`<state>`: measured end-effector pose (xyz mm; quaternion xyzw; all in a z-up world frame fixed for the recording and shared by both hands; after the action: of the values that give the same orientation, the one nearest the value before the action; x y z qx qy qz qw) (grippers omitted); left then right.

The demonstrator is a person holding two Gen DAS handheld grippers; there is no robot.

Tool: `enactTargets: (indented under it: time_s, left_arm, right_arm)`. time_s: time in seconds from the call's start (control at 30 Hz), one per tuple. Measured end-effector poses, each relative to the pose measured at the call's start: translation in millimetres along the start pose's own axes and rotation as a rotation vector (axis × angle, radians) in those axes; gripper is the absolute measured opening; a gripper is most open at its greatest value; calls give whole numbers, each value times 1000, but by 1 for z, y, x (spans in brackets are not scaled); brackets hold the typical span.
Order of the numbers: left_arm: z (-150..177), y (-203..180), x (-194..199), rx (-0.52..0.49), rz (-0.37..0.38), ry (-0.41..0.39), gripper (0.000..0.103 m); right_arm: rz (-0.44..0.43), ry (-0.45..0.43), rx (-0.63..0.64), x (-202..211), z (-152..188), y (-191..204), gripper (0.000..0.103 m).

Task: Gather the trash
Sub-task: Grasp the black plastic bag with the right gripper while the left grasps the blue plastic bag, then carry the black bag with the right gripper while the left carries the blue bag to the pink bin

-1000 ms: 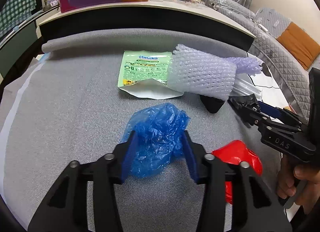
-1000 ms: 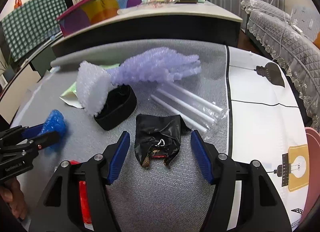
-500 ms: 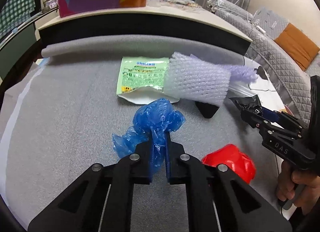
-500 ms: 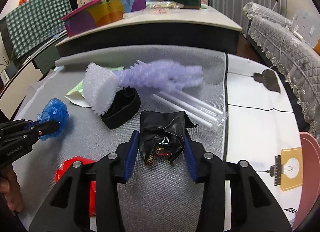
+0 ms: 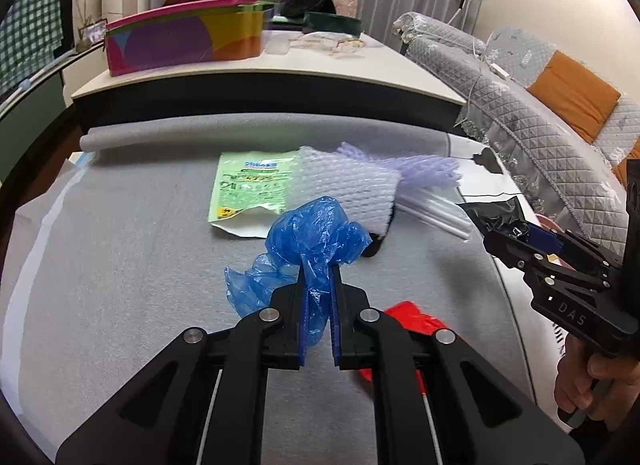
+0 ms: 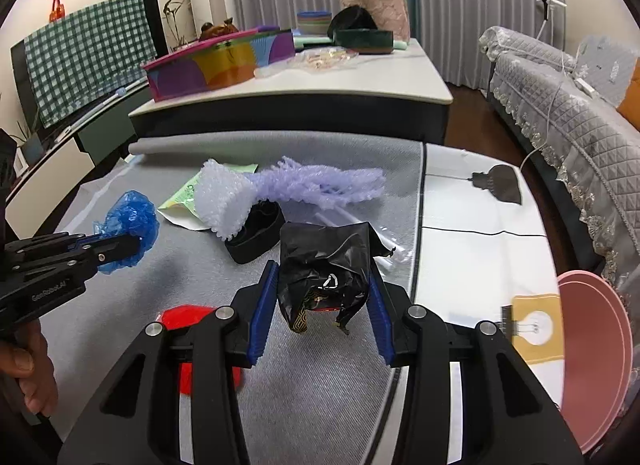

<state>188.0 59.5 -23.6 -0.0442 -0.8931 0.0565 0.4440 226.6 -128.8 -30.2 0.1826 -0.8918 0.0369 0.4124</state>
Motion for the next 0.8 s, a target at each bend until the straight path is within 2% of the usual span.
enactTargets:
  time_s: [0.57,0.8]
  left_arm:
    - [11,-39,20,-12,32,-57,8]
    - [15,-53,27,-16,13,-95,8]
  right_arm:
    - [37,-74,-16,56,10,-26,43]
    - [50,-97,-34,73,14,-40,43]
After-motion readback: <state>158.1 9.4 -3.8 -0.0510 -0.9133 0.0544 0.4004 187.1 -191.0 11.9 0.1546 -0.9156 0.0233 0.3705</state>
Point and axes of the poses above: each gripper's, at about its wrist camera, not at the fingertips, and x roughly against the way its jaws point, y to its left, z to its underside, the point moved 1 cm from there along -x, roughly the way its jaws point, and after that the axes turned 6 degrees about y, right-handed, at the moved point
